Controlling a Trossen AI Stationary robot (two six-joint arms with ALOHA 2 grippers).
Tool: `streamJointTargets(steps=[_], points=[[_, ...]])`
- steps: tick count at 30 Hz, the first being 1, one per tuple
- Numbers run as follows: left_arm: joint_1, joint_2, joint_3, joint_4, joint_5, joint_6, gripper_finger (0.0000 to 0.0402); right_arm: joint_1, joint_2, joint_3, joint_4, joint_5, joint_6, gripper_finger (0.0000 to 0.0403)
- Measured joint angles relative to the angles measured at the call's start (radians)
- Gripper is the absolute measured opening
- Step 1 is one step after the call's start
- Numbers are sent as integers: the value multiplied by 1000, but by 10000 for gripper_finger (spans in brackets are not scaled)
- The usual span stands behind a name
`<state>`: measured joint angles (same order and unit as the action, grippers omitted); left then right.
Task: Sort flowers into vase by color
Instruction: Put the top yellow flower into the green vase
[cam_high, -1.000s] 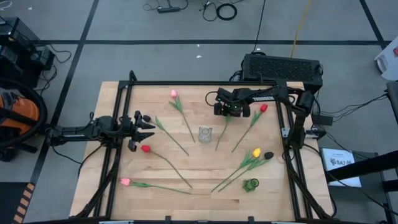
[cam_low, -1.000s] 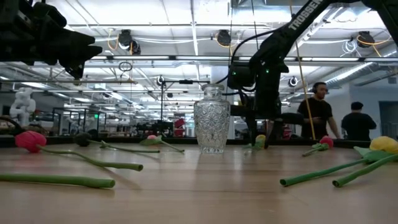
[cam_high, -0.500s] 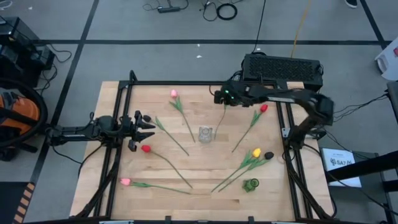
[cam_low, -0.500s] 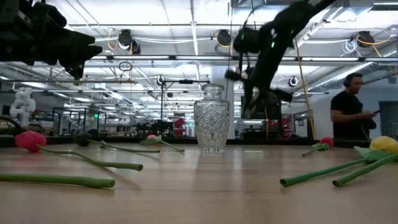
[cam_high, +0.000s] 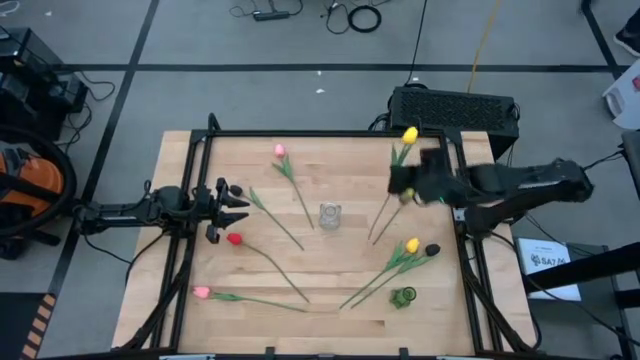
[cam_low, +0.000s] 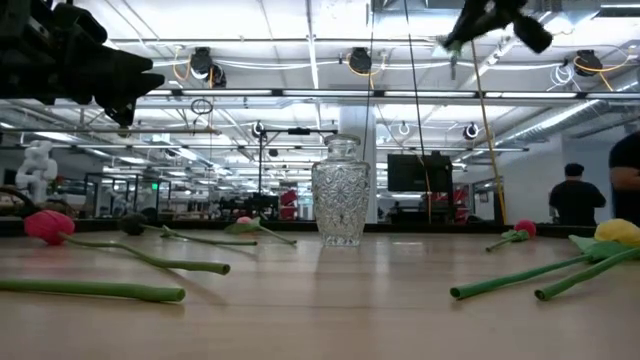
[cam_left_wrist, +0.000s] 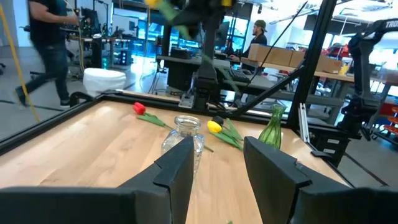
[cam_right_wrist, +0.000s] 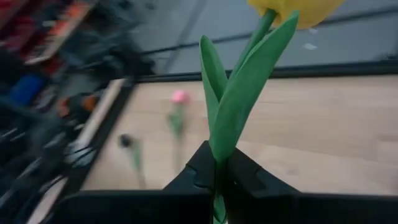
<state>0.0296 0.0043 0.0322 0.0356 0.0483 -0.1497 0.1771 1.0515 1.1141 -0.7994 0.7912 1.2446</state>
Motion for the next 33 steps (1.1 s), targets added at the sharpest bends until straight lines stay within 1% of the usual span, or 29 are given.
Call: streamJointTargets(steps=[4, 7, 10, 13, 15, 22, 25, 28, 33], points=[[0, 0, 0, 0, 0, 0, 148, 198, 3, 10, 7, 186, -22, 1], [0, 0, 0, 0, 0, 0, 148, 324, 28, 36, 16, 322, -104, 1], [0, 0, 0, 0, 0, 0, 148, 434, 52, 75, 20, 413, -222, 0], [0, 0, 0, 0, 0, 0, 148, 531, 69, 115, 22, 461, -337, 0], [0, 0, 0, 0, 0, 0, 148, 596, 73, 135, 20, 491, -386, 0], [0, 0, 0, 0, 0, 0, 148, 855, 66, 152, -6, 624, -396, 0], [0, 0, 0, 0, 0, 0, 148, 949, 69, 152, -7, 678, -400, 0], [0, 0, 0, 0, 0, 0, 148, 1017, 71, 152, -20, 701, -395, 0], [0, 0, 0, 0, 0, 0, 148, 1077, 71, 133, -32, 697, -397, 0]])
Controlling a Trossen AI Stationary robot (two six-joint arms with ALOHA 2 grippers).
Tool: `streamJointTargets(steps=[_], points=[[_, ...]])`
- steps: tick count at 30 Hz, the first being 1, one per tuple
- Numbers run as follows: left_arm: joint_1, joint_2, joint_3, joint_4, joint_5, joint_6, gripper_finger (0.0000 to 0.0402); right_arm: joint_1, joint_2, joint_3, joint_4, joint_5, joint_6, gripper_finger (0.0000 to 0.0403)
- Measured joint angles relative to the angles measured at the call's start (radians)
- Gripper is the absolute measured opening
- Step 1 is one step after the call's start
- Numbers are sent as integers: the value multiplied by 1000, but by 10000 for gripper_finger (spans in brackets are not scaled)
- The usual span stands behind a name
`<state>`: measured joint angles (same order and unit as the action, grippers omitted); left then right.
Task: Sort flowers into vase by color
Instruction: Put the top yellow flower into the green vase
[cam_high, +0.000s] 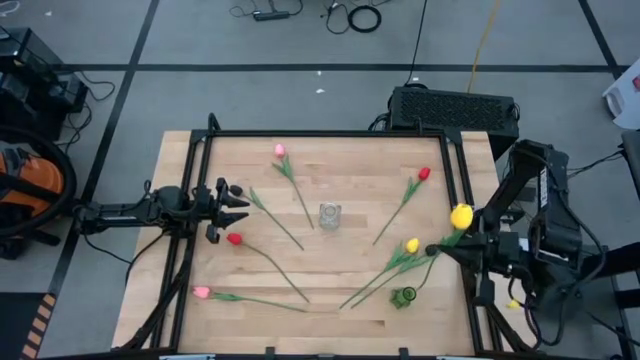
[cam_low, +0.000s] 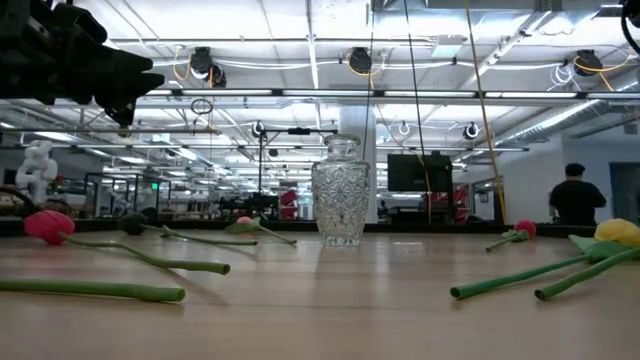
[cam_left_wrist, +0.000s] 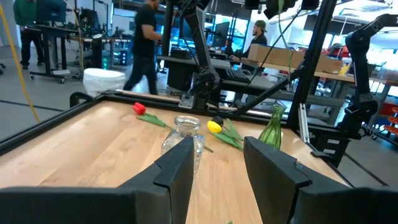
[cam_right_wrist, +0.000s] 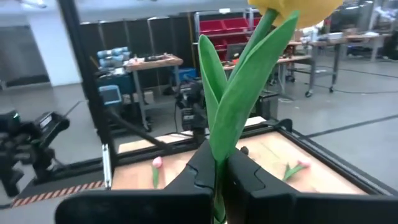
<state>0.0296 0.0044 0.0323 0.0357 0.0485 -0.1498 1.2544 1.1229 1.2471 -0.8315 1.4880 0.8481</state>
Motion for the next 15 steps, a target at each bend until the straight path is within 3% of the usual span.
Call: streamJointTargets(steps=[5, 15], points=[[0, 0, 0, 0, 0, 0, 148, 36, 1, -100, -41, 52, 127, 0], [0, 0, 0, 0, 0, 0, 148, 53, 0, -233, -40, 53, 317, 0]])
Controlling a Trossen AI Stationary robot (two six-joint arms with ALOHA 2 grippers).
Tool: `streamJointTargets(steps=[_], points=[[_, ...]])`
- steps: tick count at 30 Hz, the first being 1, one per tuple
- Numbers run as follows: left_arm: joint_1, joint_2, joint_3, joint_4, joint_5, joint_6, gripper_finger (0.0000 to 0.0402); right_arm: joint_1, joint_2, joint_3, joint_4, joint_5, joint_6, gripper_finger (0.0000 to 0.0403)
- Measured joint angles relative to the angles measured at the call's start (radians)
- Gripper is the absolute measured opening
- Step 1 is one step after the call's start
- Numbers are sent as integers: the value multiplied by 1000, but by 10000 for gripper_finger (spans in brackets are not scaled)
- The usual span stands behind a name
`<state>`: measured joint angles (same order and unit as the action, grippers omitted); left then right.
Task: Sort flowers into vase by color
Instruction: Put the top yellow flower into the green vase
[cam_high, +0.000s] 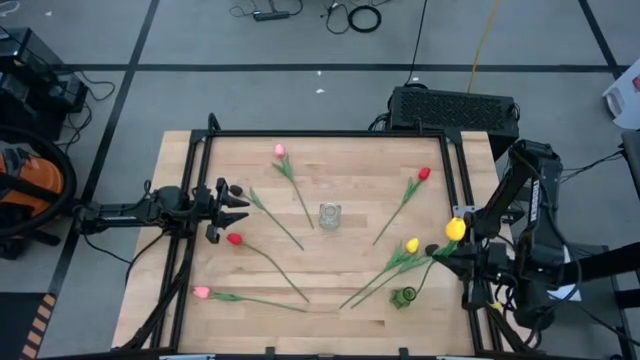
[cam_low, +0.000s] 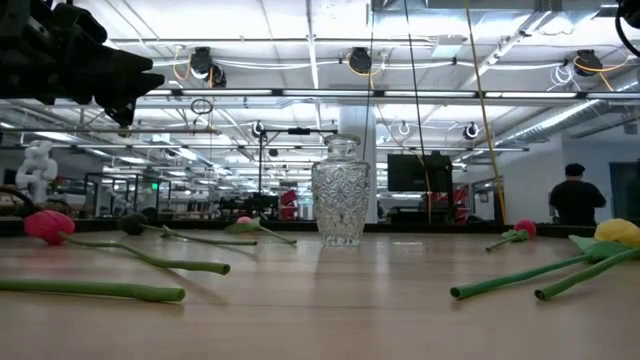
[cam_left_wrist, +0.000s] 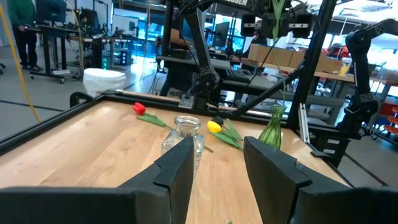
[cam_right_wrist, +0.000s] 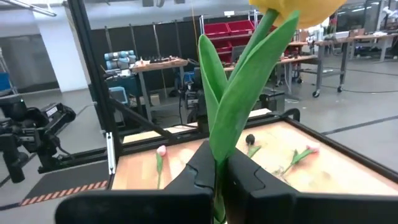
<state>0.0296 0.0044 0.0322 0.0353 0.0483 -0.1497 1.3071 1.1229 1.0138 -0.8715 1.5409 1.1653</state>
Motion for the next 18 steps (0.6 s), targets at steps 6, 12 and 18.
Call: streamJointTargets(steps=[6, 12, 18], points=[[0, 0, 0, 0, 0, 0, 148, -1, 1, -29, 24, -1, -34, 0], [0, 0, 0, 0, 0, 0, 148, -1, 13, -98, 94, -5, -54, 0], [0, 0, 0, 0, 0, 0, 148, -1, 69, -134, 191, -34, -154, 0]])
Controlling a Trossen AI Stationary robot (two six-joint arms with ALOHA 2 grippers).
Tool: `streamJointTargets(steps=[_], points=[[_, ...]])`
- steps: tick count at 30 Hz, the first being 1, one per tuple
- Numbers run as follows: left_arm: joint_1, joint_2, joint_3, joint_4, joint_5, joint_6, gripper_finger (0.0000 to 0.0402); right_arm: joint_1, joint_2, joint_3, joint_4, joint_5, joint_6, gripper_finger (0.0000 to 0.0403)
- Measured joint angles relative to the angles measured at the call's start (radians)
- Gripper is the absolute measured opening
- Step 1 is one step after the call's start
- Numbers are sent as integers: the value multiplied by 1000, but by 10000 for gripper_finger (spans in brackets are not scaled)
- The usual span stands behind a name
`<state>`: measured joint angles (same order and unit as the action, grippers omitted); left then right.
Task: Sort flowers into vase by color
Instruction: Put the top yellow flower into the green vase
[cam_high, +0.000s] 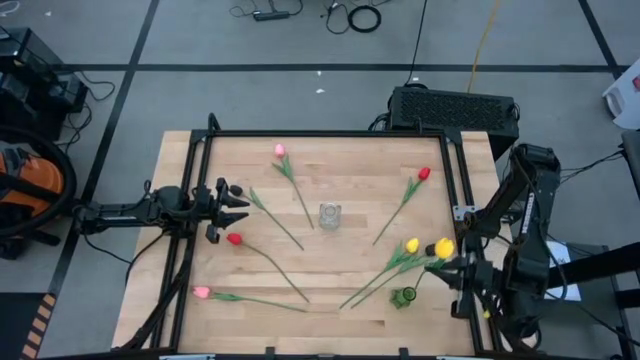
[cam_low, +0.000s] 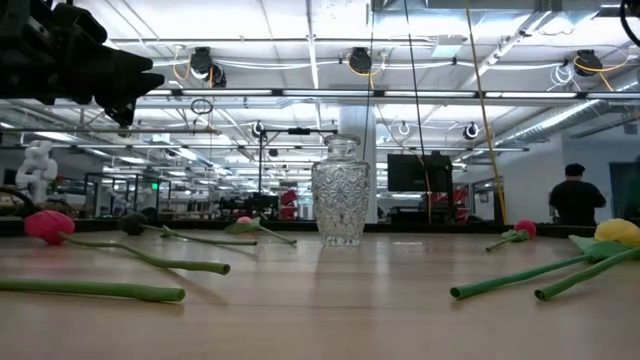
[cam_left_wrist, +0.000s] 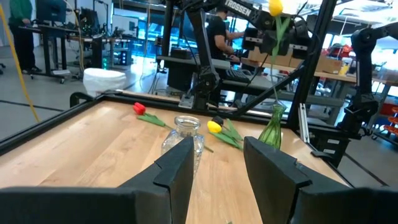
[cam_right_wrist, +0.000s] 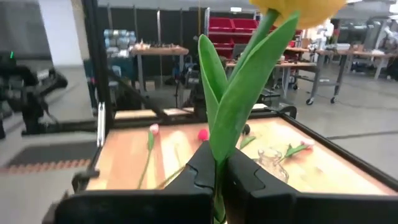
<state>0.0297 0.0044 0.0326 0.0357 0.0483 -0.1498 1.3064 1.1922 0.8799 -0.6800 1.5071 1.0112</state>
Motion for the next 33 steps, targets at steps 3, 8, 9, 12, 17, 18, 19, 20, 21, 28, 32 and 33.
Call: streamJointTargets(steps=[3, 8, 9, 12, 17, 18, 19, 20, 21, 28, 32, 33], points=[[0, 0, 0, 0, 0, 0, 148, -3, 36, 0, 60, -21, -92, 0], [0, 0, 0, 0, 0, 0, 148, -10, 93, 0, 136, -61, -177, 0], [0, 0, 0, 0, 0, 0, 148, -14, 103, 0, 142, -77, -177, 0], [0, 0, 0, 0, 0, 0, 148, -31, 132, 0, 158, -108, -154, 1], [0, 0, 0, 0, 0, 0, 148, -59, 155, 0, 188, -121, -109, 19], [0, 0, 0, 0, 0, 0, 148, -65, 156, 0, 201, -121, -109, 23], [0, 0, 0, 0, 0, 0, 148, -70, 156, 0, 216, -122, -108, 27], [0, 0, 0, 0, 0, 0, 148, -73, 156, 0, 230, -123, -107, 31], [0, 0, 0, 0, 0, 0, 148, -78, 155, 0, 242, -129, -107, 34], [0, 0, 0, 0, 0, 0, 148, -133, 129, 0, 251, -333, -106, 67], [0, 0, 0, 0, 0, 0, 148, -162, 104, 0, 251, -359, -106, 92], [0, 0, 0, 0, 0, 0, 148, -166, 93, 0, 251, -362, -106, 99]])
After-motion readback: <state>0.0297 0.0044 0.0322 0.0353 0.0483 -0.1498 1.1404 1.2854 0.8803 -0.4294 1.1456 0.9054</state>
